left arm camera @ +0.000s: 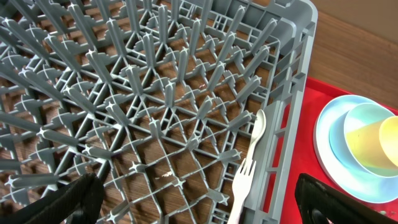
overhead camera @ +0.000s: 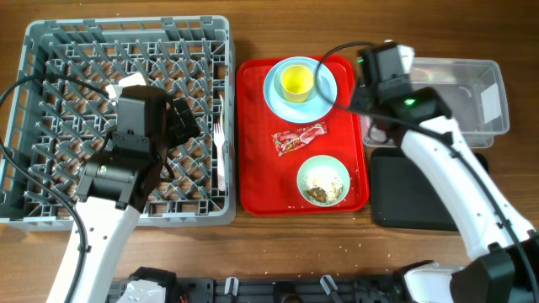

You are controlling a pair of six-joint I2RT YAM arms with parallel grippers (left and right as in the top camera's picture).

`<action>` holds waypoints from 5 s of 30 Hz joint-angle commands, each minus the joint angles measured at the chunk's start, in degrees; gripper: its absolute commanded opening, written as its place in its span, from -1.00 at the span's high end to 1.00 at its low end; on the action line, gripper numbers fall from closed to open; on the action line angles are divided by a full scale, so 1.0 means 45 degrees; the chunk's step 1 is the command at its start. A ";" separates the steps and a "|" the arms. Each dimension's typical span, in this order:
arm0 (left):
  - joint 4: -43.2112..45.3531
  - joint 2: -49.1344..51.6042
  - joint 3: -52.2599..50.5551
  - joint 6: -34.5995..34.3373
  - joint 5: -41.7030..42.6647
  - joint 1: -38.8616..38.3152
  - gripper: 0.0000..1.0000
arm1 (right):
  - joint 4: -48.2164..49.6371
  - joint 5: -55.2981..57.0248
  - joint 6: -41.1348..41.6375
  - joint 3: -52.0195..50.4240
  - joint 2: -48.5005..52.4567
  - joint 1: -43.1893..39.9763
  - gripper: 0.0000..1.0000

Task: Sort waste into correct bins and load items into the dishwasher rack
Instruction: 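Carry the tissue right and drop it into the clear bin, then move the right gripper down onto the red strawberry cake wrapper, then close the right gripper on the red wrapper and lift it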

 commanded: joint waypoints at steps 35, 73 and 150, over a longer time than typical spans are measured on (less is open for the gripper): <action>0.0029 0.0029 0.0039 -0.0117 -0.0175 0.0087 -1.00 | -0.0073 -0.6727 0.2982 0.0481 0.0593 0.3322 -0.46; 0.0029 0.0029 0.0039 -0.0117 -0.0175 0.0087 -1.00 | 0.0991 -0.0282 0.8170 0.0476 0.5362 0.4634 -0.53; 0.0029 0.0029 0.0039 -0.0117 -0.0175 0.0087 -1.00 | 0.0578 -0.0491 0.4857 0.0520 0.4371 0.3220 0.04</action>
